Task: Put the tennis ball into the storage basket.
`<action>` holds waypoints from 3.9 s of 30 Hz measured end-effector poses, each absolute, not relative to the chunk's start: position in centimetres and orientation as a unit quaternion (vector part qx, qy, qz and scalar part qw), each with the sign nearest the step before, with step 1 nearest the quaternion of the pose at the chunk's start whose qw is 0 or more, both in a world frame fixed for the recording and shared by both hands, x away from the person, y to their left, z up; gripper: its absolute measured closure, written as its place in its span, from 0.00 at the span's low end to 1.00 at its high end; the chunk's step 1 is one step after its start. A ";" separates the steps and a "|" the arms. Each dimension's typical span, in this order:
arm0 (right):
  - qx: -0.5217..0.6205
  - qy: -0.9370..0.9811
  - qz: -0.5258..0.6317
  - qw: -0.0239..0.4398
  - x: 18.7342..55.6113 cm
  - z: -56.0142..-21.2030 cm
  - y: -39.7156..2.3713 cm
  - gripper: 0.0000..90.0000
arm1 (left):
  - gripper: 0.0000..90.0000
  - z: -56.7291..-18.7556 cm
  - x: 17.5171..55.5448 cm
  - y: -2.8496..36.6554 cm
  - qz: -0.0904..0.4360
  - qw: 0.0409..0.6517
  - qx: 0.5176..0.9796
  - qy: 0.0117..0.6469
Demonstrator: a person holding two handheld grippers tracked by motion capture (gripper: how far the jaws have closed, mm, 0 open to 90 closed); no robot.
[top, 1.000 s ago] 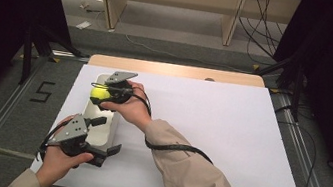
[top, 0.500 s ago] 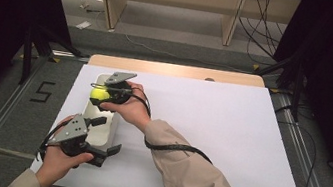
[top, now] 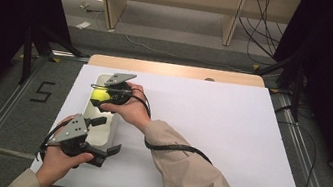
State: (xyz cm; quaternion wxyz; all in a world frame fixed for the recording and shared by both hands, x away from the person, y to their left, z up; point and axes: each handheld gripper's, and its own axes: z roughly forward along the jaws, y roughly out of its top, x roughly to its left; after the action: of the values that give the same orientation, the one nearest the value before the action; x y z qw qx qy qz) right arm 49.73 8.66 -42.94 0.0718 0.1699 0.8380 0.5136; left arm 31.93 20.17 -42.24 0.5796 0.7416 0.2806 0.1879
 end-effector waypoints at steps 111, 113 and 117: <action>0.244 0.800 0.537 0.112 46.8 -42.6 -8.3 0.18 | 0.00 -42.3 32.0 20.1 0.189 0.577 0.743 0.283; 0.244 0.799 0.538 0.112 46.7 -42.6 -8.4 0.18 | 0.00 -42.3 32.0 20.1 0.189 0.577 0.743 0.283; 0.245 0.799 0.538 0.113 46.4 -42.5 -8.9 0.18 | 0.00 -42.3 32.0 20.1 0.189 0.577 0.743 0.283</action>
State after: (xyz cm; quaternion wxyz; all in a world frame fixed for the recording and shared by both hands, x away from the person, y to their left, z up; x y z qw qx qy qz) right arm 46.43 -8.88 -42.54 0.1133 0.2452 0.7986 0.5379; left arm 32.02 20.11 -42.32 0.5767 0.7428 0.2825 0.1894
